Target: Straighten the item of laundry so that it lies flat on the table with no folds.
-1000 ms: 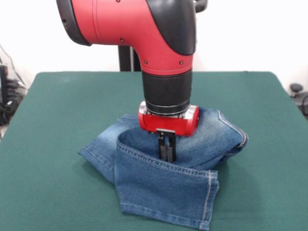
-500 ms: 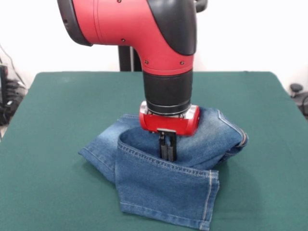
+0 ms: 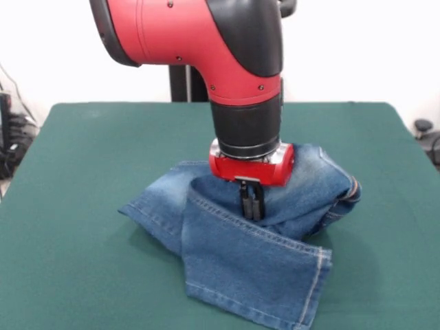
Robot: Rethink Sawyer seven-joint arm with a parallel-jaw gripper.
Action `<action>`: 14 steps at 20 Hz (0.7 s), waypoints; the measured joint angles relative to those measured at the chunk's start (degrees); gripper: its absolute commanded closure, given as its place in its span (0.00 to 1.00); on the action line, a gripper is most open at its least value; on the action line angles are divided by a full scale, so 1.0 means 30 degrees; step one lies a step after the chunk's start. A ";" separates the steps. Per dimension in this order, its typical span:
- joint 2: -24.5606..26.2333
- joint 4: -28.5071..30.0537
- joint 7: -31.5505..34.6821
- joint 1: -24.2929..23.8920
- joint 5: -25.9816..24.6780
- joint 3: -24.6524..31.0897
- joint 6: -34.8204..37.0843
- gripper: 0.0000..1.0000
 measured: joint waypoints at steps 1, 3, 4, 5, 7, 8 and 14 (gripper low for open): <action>-0.0035 0.0268 0.0000 -0.0041 0.0452 0.0039 0.0172 1.00; -0.0134 0.0839 0.0000 -0.0108 0.1385 0.0122 0.0708 1.00; -0.0189 0.1135 0.0000 -0.0138 0.1866 0.0180 0.1083 1.00; -0.0242 0.1417 0.0000 -0.0163 0.2310 0.0240 0.1517 1.00; -0.0328 0.1821 0.0000 -0.0195 0.2914 0.0345 0.2174 1.00; -0.0397 0.2104 0.0000 -0.0212 0.3303 0.0439 0.2616 1.00; -0.0552 0.3496 0.0000 -0.0089 0.4900 0.0867 0.5064 1.00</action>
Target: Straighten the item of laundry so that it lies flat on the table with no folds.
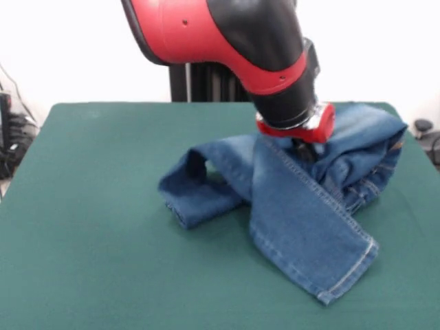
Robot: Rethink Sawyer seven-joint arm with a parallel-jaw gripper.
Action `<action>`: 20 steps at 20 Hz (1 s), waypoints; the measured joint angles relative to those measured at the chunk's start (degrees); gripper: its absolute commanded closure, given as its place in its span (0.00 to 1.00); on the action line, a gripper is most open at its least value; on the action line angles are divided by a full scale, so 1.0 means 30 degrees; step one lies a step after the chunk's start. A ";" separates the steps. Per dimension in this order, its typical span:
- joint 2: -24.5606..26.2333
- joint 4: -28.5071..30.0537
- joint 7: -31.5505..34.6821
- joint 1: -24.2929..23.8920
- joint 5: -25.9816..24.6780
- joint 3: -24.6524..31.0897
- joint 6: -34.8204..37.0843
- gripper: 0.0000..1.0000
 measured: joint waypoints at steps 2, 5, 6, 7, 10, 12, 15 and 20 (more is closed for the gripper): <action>-0.0004 0.0305 0.0000 0.0100 0.0230 0.0008 0.0501 1.00; -0.0006 0.0700 0.0000 0.0277 0.0389 0.0011 0.1079 1.00; -0.0006 0.0800 0.0000 0.0323 0.0413 0.0011 0.1205 1.00; -0.0008 0.0891 0.0000 0.0360 0.0437 0.0011 0.1291 1.00; -0.0008 0.1080 0.0000 0.0421 0.0473 0.0011 0.1427 1.00; -0.0008 0.1165 0.0000 0.0446 0.0473 0.0011 0.1439 1.00; -0.0061 0.1273 0.0000 0.0486 0.0497 0.0011 0.1541 1.00; -0.0625 0.1691 0.0000 0.0590 0.0723 0.0011 0.2409 1.00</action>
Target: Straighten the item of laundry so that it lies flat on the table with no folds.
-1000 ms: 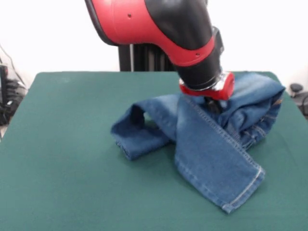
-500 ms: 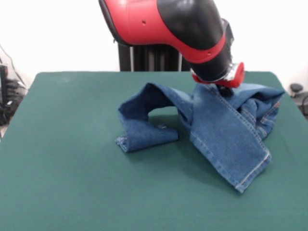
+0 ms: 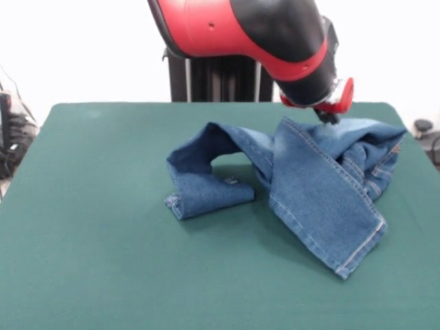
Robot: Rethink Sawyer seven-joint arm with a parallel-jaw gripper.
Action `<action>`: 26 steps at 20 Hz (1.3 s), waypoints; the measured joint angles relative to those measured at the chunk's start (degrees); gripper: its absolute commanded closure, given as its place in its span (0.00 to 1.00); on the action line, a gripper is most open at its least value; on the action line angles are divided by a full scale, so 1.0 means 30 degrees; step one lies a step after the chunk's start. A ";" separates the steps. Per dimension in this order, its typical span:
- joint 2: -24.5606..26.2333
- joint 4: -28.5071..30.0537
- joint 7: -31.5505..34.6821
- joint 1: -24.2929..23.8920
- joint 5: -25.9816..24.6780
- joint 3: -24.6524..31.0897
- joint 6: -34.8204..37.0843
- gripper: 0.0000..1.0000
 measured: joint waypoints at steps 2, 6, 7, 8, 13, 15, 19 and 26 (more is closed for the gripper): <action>-0.0187 0.0116 0.0000 0.0039 0.0060 0.0000 0.0289 1.00; -0.0937 0.0382 0.0000 0.0261 0.0127 0.0000 0.1581 1.00; -0.1151 0.0399 0.0000 0.0330 0.0119 0.0000 0.1960 1.00; -0.1399 0.0393 0.0000 0.0407 0.0127 -0.0006 0.2375 1.00; -0.2847 -0.0219 0.0000 0.1250 -0.0223 -0.0444 0.4156 1.00; -0.3250 -0.0974 0.0000 0.1719 -0.0739 -0.0814 0.4269 1.00; -0.3780 -0.2394 0.0000 0.2463 -0.1732 -0.1485 0.4285 1.00; -0.4490 -0.5406 0.0000 0.3507 -0.3591 -0.2698 0.3655 1.00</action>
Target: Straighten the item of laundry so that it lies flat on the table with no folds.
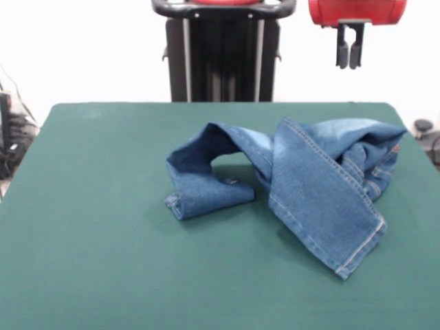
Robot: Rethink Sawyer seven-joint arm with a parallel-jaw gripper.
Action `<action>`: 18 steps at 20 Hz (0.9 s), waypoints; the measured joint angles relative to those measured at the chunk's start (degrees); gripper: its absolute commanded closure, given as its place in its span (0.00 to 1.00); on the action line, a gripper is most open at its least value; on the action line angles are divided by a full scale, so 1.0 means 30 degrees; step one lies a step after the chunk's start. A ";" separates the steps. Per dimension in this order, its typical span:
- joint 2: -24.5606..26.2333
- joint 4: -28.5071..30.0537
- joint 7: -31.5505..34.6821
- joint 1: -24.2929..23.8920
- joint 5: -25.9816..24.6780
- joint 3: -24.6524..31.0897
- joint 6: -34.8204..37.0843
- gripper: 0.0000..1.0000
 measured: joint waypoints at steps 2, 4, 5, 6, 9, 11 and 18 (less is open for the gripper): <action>-0.0002 -0.1085 0.0000 0.0199 -0.0536 -0.0362 -0.0309 1.00; 0.0012 -0.1533 0.0000 0.0279 -0.0774 -0.0528 -0.0403 1.00; 0.0031 -0.1832 0.0000 0.0330 -0.0917 -0.0641 -0.0458 1.00; 0.0126 -0.2482 0.0000 0.0434 -0.1207 -0.0906 -0.0595 1.00; 0.0301 -0.3199 0.0000 0.0503 -0.1541 -0.1135 -0.0916 1.00; 0.0526 -0.3838 0.0000 0.0548 -0.1803 -0.1309 -0.1472 1.00; 0.1766 -0.4812 0.0000 0.0599 -0.2243 -0.1566 -0.4500 1.00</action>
